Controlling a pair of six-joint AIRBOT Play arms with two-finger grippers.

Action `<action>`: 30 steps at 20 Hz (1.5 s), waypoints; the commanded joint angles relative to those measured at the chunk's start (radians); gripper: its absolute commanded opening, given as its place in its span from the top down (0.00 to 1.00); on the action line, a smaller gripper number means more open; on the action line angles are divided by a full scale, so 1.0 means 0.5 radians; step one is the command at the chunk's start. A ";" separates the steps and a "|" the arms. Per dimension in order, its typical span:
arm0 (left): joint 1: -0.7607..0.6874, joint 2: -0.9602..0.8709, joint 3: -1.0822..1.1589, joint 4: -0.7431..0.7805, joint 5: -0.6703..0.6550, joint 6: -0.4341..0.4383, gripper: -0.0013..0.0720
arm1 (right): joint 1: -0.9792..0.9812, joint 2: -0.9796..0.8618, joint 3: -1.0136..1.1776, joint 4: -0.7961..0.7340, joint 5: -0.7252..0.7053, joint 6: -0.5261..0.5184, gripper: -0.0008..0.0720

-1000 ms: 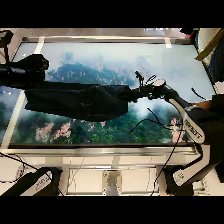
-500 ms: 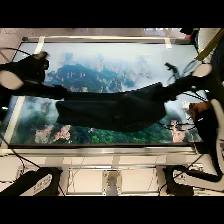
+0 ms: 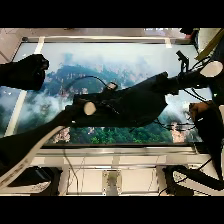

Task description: Fold the clothes and pants, and hang the long-sleeved shirts on hangers.

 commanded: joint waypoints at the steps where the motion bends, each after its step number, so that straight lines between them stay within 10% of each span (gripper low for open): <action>1: -0.092 -0.307 0.143 0.003 0.158 -0.128 0.96 | 0.185 -0.019 0.014 0.050 -0.195 0.092 0.92; 8: 0.188 -0.359 0.376 0.030 -0.356 -0.160 0.96 | 0.494 -0.066 0.084 0.038 -0.475 0.110 0.92; 16: 0.741 0.326 0.385 1.020 -1.424 -0.161 0.95 | 1.044 -0.507 0.085 0.027 -0.990 0.224 0.92; 24: 1.598 1.121 0.385 1.186 -1.495 -0.195 0.95 | 1.568 -1.054 0.571 0.110 -1.530 0.278 0.92; 27: 1.719 1.218 0.385 1.186 -1.498 -0.282 0.95 | 1.689 -1.258 0.842 0.111 -1.528 0.278 0.38; 30: 1.718 1.229 0.384 1.170 -1.509 -0.282 0.95 | 1.659 -1.255 0.886 0.072 -1.316 0.276 0.30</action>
